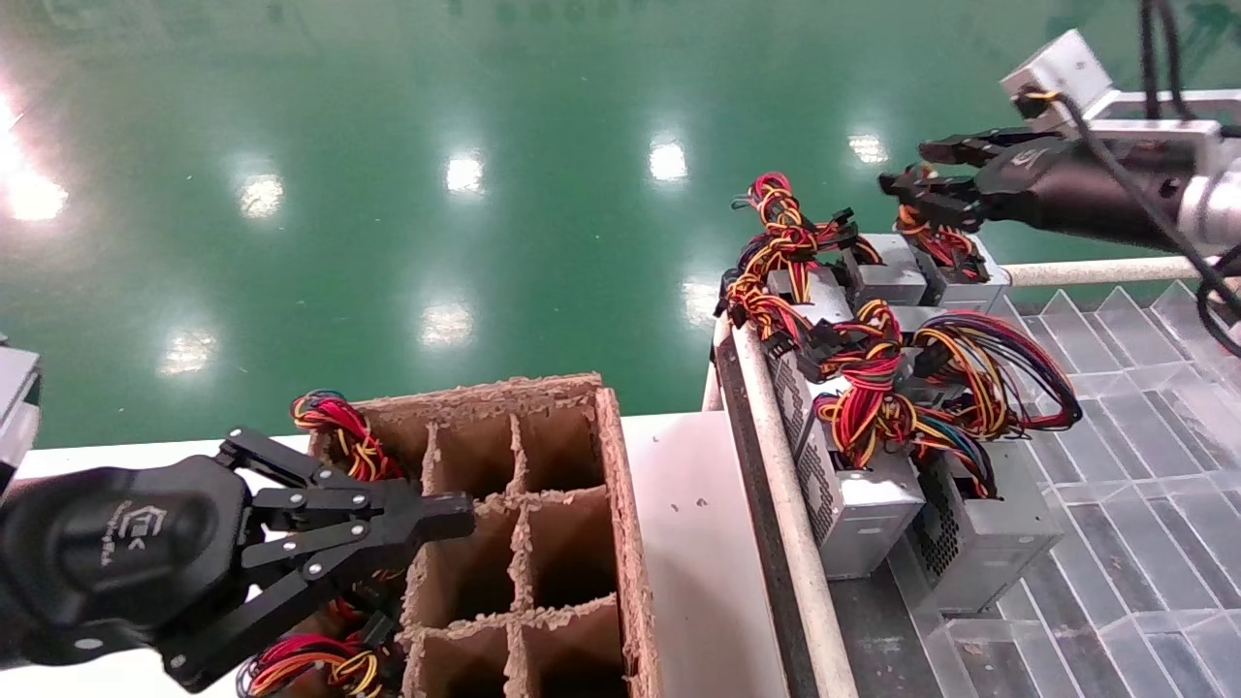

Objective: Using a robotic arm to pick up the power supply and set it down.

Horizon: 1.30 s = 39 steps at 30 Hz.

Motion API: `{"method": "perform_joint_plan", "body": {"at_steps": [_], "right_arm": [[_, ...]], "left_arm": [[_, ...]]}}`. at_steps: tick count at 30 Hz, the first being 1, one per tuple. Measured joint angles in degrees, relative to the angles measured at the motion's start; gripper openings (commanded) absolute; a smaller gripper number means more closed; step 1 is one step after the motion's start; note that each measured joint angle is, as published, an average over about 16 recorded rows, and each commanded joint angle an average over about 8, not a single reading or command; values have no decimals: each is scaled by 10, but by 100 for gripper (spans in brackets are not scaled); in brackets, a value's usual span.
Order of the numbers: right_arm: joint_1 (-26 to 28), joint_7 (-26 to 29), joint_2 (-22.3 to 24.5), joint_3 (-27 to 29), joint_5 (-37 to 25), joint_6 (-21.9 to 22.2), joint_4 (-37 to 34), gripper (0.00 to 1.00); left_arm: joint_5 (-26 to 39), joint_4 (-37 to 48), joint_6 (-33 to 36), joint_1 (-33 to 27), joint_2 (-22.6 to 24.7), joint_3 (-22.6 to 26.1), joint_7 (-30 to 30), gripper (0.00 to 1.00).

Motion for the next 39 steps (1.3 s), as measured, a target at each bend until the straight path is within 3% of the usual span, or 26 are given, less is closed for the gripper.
{"method": "perform_joint_plan", "body": {"at_steps": [7, 19, 34, 35, 39], "right_arm": [[20, 9, -10, -13, -19, -28, 9, 100], [44, 0, -12, -4, -9, -124, 45, 100], [-60, 40, 32, 63, 40, -164, 184, 100], [-69, 44, 36, 69, 44, -166, 196, 100], [-107, 61, 51, 91, 58, -173, 242, 100]], "left_arm": [[0, 0, 0, 0, 0, 0, 0, 0], [0, 0, 0, 0, 0, 0, 0, 0], [0, 0, 0, 0, 0, 0, 0, 1], [0, 0, 0, 0, 0, 0, 0, 7], [0, 0, 0, 0, 0, 0, 0, 57]]}}
